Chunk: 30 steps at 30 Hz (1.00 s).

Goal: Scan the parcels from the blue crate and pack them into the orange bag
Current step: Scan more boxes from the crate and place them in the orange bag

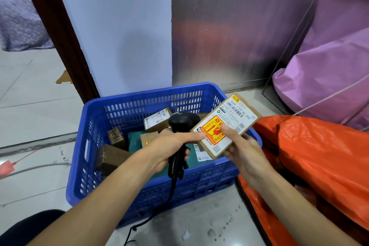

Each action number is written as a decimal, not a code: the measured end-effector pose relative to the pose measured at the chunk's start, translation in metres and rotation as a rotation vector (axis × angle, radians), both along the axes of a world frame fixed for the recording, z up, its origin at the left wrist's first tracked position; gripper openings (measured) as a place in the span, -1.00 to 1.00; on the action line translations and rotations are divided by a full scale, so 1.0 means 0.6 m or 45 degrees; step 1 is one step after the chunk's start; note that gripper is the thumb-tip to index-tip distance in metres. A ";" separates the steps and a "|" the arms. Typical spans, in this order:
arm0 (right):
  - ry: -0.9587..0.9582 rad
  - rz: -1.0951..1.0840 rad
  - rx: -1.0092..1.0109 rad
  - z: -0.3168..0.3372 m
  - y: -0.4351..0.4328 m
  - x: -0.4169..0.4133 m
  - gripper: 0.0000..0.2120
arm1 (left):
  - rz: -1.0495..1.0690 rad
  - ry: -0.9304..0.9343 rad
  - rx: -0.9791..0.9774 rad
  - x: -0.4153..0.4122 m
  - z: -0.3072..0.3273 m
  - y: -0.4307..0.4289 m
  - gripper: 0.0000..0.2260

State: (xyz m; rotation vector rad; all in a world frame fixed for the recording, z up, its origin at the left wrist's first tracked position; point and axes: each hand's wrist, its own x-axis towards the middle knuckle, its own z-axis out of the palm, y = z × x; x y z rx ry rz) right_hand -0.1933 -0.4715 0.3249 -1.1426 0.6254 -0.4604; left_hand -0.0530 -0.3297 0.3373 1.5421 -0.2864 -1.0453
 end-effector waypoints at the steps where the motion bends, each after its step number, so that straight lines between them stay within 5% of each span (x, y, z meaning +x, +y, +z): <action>1: 0.022 -0.020 -0.037 0.002 -0.004 0.001 -0.59 | 0.055 -0.018 -0.005 -0.002 0.000 0.000 -0.62; 6: 0.147 -0.137 -0.309 -0.006 -0.034 -0.003 -0.64 | 0.146 -0.134 -0.098 0.007 0.002 0.006 -0.67; 30: 0.259 -0.071 -0.426 -0.037 -0.069 0.003 -0.70 | -0.011 -0.281 -0.143 -0.021 -0.003 -0.011 -0.78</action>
